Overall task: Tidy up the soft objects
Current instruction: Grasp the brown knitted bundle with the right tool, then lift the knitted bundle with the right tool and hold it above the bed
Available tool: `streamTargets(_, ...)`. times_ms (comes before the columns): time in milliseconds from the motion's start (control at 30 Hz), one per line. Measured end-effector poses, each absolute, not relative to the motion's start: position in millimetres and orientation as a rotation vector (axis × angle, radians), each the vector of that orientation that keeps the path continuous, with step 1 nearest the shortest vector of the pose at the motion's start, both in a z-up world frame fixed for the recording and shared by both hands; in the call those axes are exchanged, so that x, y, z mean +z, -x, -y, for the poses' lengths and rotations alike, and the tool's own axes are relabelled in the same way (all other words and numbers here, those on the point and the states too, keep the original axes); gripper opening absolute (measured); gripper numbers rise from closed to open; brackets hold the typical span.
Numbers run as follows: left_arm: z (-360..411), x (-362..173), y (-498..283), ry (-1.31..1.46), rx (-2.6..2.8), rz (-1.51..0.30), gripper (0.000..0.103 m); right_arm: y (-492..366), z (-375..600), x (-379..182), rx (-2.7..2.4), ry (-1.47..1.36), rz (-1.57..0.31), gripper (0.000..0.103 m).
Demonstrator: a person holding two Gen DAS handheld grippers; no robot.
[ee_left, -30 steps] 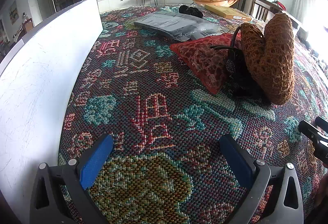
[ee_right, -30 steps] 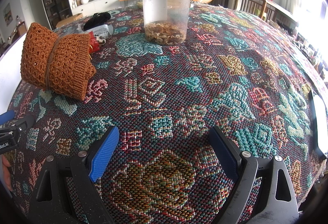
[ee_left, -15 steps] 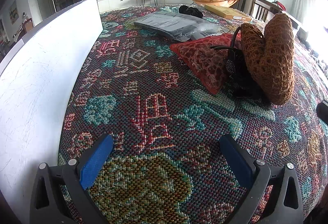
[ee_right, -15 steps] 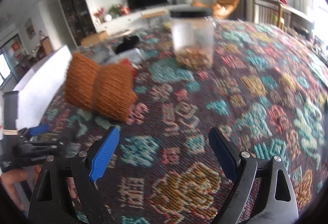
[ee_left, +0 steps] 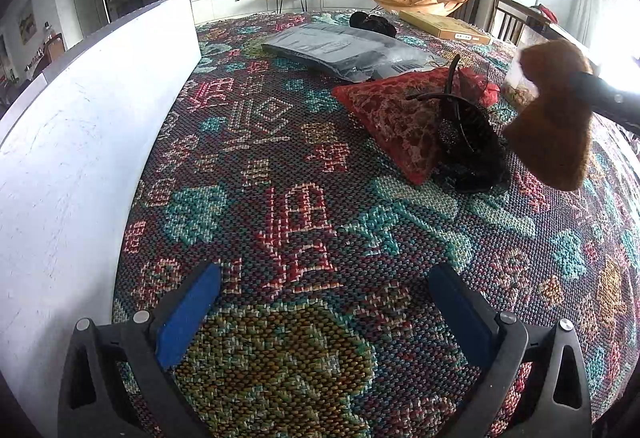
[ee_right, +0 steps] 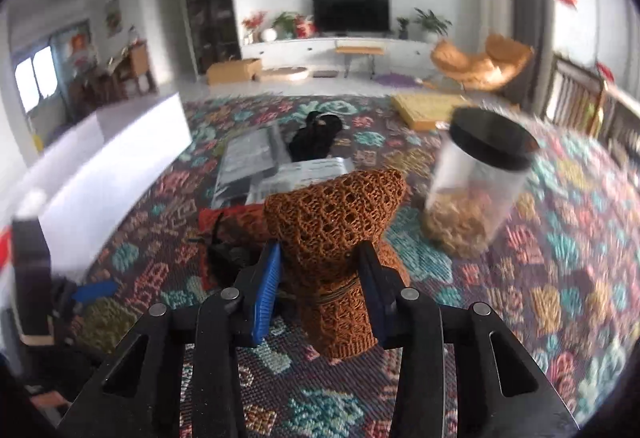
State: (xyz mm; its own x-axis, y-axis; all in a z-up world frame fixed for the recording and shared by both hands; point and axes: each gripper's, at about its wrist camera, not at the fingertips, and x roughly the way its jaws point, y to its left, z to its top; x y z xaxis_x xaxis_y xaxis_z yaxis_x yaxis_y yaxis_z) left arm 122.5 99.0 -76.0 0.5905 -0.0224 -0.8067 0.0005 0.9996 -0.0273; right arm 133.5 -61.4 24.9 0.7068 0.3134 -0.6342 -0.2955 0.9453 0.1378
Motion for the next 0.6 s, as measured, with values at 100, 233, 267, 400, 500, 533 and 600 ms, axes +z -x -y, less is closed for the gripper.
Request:
streamTargets(100,-99,-76,-123,0.022,-0.012,-0.940,0.103,-129,135,19,0.334,-0.364,-0.789,0.041)
streamTargets(233,-98,-76,-123,0.018,-0.010,-0.942,0.103,-119,218,-15,0.289,-0.720,-0.821,0.063)
streamTargets(267,-98,-76,-123,0.017,-0.010,-0.942,0.103,-114,234,-17,0.218,-0.740,-0.817,0.075)
streamTargets(400,-98,-76,-123,0.016,-0.009,-0.942,0.103,-96,263,-25,0.107,-0.781,-0.790,0.079)
streamTargets(500,-98,-76,-123,0.017,-0.009,-0.942,0.103,-74,264,-27,0.038,-0.744,-0.733,0.082)
streamTargets(533,-98,-76,-123,0.017,-0.009,-0.942,0.103,-68,263,-27,0.012,-0.738,-0.713,0.082)
streamTargets(600,-98,-76,-123,0.017,-0.009,-0.942,0.103,-61,265,-22,0.021,-0.740,-0.698,0.082)
